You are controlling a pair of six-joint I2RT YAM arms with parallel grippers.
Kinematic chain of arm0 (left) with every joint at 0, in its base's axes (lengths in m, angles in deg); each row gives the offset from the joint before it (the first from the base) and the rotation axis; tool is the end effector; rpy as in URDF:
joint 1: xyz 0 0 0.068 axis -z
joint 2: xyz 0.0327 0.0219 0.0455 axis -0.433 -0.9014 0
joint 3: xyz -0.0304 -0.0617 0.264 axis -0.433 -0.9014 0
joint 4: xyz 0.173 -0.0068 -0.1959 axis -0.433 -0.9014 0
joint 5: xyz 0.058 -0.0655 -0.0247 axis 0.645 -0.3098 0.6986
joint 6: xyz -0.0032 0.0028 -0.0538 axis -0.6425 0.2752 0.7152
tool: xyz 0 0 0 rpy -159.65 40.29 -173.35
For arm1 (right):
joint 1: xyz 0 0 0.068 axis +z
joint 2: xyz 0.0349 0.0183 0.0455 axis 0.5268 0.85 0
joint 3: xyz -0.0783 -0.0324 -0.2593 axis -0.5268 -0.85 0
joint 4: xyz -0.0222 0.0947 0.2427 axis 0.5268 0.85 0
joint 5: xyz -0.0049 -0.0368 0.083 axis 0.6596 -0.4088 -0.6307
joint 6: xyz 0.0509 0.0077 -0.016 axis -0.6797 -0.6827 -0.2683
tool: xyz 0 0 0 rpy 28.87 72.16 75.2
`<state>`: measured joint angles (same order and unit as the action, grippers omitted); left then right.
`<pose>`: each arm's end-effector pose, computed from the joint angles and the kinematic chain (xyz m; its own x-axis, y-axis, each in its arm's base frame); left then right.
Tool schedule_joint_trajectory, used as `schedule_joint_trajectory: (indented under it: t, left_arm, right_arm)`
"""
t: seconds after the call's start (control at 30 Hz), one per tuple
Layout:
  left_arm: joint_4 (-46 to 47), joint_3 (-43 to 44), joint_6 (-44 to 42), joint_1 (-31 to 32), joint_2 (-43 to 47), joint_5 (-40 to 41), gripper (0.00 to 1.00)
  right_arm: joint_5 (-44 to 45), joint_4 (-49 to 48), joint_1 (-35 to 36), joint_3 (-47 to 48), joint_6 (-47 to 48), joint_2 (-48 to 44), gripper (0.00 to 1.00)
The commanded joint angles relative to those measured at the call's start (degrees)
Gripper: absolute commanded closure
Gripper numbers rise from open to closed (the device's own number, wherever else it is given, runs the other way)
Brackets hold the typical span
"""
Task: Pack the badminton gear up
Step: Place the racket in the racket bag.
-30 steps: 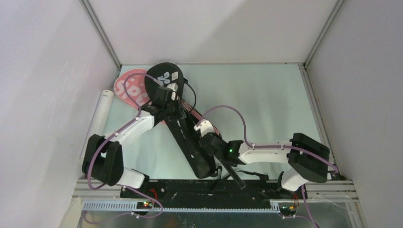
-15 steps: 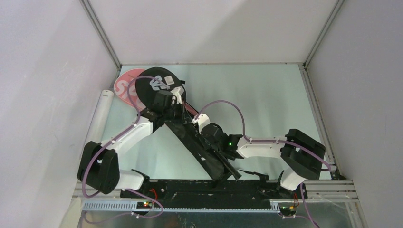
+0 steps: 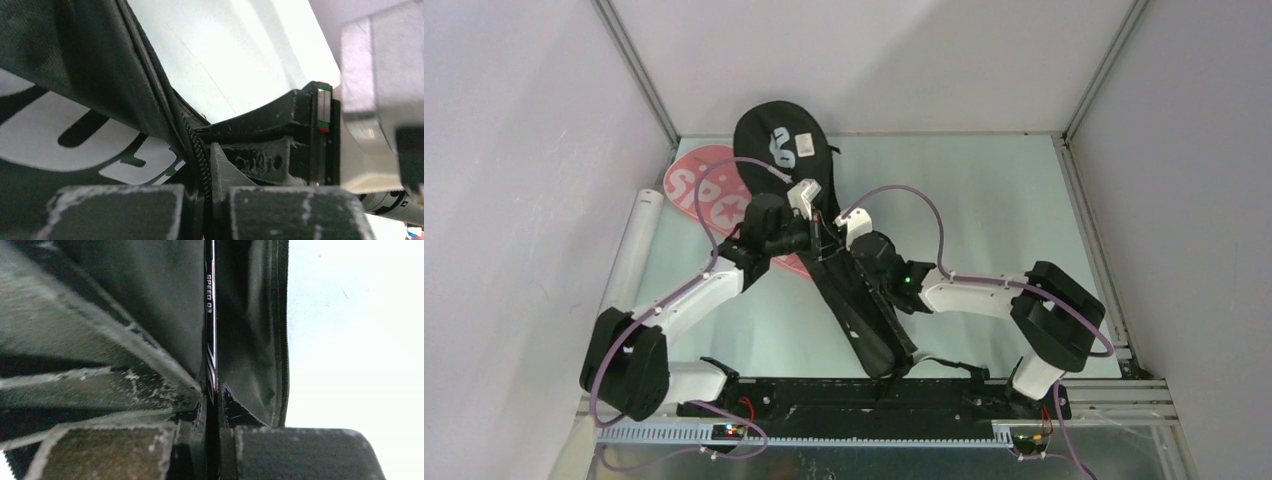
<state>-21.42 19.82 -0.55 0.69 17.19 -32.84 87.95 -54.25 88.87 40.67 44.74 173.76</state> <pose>0.2397 -0.1392 0.2522 -0.7235 -0.0230 -0.6899 0.5364 0.6103 -0.5829 0.2052 0.2966 0.2106 -0.3958 -0.2123 -0.8935 -0.5725 0.8178 0.0593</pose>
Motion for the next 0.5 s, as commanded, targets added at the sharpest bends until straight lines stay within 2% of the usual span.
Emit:
schedule_joint_trajectory:
  t: [0.0, 0.1, 0.17, 0.2, 0.27, 0.33, 0.37, 0.47]
  left_arm:
    - [6.18, -3.31, 6.29, 5.31, -1.96, -14.92, 1.00]
    - [6.11, -3.09, 6.96, 6.48, -2.46, -13.03, 1.00]
    - [4.37, -1.79, 6.68, 6.41, -2.40, -10.63, 1.00]
    - [1.53, -1.14, 5.54, 6.42, -2.22, -7.01, 1.00]
    - [-3.71, 2.08, 3.56, 6.20, -2.04, -0.32, 1.00]
    - [-5.79, 3.44, 2.92, 5.25, -1.86, 2.95, 1.00]
    - [-5.30, 3.54, 3.45, 4.21, -1.54, 3.06, 1.00]
    - [-5.42, 3.63, 3.89, 2.54, -0.57, 7.28, 1.00]
  right_arm:
    - [8.62, -12.59, -4.88, 9.70, -8.85, 1.23, 1.00]
    - [8.97, -10.40, -6.89, 11.85, -13.23, 3.04, 1.00]
    - [7.52, -9.87, -6.44, 12.45, -12.80, 4.01, 0.99]
    - [7.07, -9.29, -6.18, 12.48, -12.77, 4.29, 0.98]
    - [3.60, -6.46, -5.55, 12.49, -13.11, 4.73, 0.91]
    - [0.99, -3.59, -4.57, 12.55, -12.05, 5.17, 0.78]
    - [0.94, -1.96, -4.24, 12.51, -10.94, 5.58, 0.69]
    - [1.24, 1.62, -3.67, 12.51, -9.71, 5.15, 0.55]
